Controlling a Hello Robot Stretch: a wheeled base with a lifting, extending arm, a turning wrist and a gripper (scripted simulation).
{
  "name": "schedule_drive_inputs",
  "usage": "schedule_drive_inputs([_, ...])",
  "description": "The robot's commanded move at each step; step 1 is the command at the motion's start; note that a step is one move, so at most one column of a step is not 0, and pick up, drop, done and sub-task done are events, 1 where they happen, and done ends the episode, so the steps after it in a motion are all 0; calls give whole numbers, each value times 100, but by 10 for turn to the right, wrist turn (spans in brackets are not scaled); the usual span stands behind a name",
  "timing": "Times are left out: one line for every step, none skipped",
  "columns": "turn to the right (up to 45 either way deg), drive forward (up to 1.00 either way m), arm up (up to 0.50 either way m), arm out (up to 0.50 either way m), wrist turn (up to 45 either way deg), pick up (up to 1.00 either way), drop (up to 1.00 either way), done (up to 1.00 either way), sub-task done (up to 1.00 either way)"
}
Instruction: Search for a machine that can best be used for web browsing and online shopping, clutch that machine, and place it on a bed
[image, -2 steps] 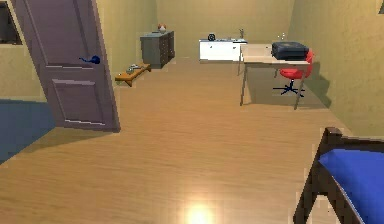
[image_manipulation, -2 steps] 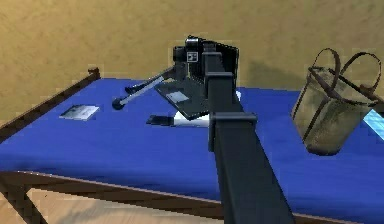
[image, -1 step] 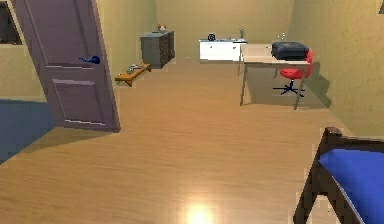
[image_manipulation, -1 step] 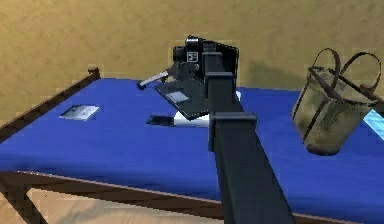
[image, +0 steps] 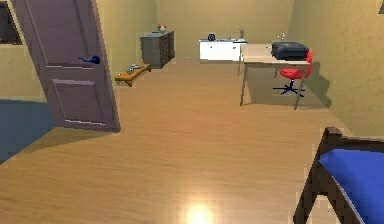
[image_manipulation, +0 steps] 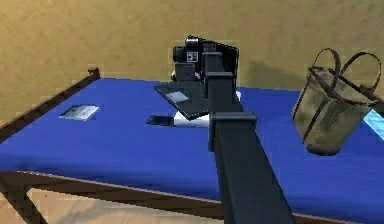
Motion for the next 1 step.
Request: schedule_drive_inputs([0,0,-20,0,0,0,0,0,0])
